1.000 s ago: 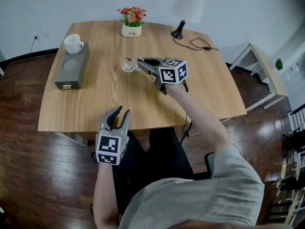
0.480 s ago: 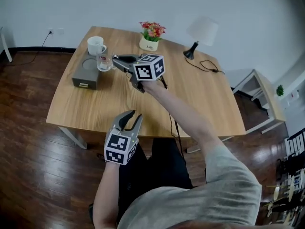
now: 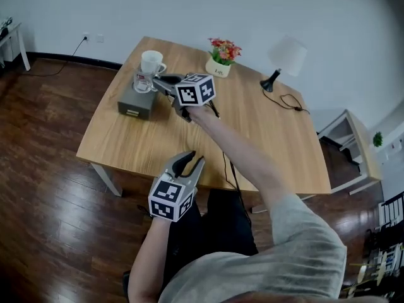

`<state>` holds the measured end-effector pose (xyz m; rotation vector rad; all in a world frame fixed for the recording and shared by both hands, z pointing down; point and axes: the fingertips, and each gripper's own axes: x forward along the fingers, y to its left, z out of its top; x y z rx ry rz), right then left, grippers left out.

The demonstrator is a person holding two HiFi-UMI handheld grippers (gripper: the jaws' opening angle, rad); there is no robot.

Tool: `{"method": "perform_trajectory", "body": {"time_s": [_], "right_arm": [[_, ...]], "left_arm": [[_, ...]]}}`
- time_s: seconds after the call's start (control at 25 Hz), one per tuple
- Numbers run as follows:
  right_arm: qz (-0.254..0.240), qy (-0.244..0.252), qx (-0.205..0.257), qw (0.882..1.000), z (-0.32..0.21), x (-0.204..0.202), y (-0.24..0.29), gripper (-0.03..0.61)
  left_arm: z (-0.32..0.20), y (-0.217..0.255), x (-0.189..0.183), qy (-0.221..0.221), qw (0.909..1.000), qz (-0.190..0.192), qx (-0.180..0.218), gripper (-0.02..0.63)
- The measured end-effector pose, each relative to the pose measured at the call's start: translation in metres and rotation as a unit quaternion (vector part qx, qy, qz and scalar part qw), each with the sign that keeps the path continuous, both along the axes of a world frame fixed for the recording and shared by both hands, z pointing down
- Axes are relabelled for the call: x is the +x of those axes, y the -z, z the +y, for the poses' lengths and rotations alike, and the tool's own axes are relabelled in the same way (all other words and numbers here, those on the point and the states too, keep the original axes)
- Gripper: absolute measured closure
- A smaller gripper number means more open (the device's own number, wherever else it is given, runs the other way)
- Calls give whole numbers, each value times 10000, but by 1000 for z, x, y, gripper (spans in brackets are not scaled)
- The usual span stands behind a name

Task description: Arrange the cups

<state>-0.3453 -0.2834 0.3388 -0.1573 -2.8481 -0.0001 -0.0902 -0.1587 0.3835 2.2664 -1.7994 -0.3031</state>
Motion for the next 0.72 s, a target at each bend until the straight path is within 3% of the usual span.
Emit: {"method": "perform_trajectory", "body": {"time_s": [0.2, 0.48, 0.6, 0.72], "right_arm": [[-11, -20, 169, 9999, 2, -10, -2, 529], [260, -203, 1129, 9931, -2, 2, -6, 503], [316, -221, 1199, 9920, -3, 18, -8, 437], [332, -165, 1006, 9942, -2, 43, -7, 413]], "left_arm": [[2, 1, -1, -18, 9999, 118, 37, 517], [3, 1, -2, -6, 10000, 83, 39, 517], [4, 0, -2, 1, 10000, 51, 29, 517], [4, 0, -1, 13, 10000, 0, 13, 517]]}}
